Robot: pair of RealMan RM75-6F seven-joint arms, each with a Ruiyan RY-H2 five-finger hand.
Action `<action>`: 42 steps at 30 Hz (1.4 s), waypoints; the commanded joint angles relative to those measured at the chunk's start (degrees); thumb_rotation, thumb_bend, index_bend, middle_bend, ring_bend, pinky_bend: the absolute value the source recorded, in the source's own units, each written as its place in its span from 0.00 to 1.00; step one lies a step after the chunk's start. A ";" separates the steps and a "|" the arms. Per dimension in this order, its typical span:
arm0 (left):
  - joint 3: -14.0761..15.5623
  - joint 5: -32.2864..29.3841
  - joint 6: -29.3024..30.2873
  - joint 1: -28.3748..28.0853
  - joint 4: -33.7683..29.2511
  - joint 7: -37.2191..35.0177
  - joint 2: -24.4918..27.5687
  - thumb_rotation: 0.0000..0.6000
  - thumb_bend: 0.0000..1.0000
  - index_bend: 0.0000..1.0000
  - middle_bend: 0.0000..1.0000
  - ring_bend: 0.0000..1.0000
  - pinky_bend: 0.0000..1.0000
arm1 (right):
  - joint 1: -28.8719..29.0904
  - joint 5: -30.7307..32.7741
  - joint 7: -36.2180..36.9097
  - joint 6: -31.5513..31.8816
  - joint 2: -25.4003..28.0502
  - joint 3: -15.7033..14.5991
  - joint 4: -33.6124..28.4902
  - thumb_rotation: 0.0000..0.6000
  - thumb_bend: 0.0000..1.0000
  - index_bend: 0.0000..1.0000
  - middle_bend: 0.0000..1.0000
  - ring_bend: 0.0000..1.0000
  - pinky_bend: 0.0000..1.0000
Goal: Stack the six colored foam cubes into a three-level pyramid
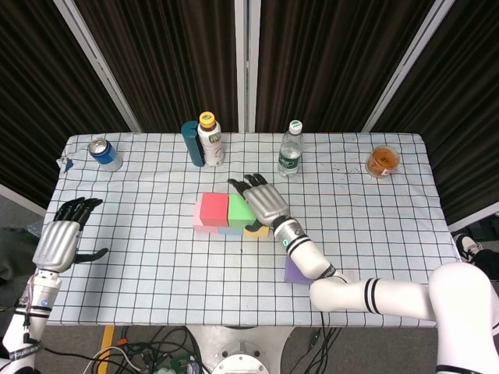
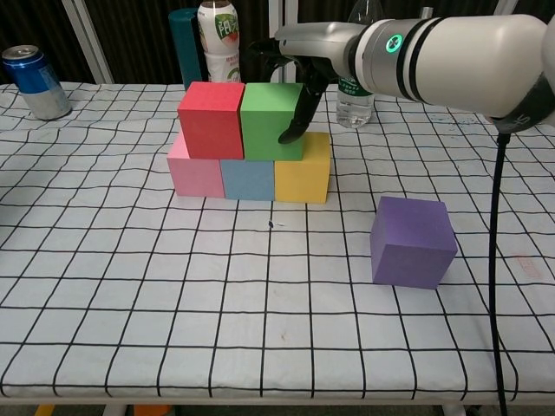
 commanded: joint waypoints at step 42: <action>-0.69 -3.33 -1.20 0.74 0.85 -0.56 -0.04 1.00 0.09 0.14 0.12 0.07 0.10 | -35.76 -41.23 27.91 8.87 11.55 -15.99 -9.92 1.00 0.06 0.00 0.22 0.00 0.00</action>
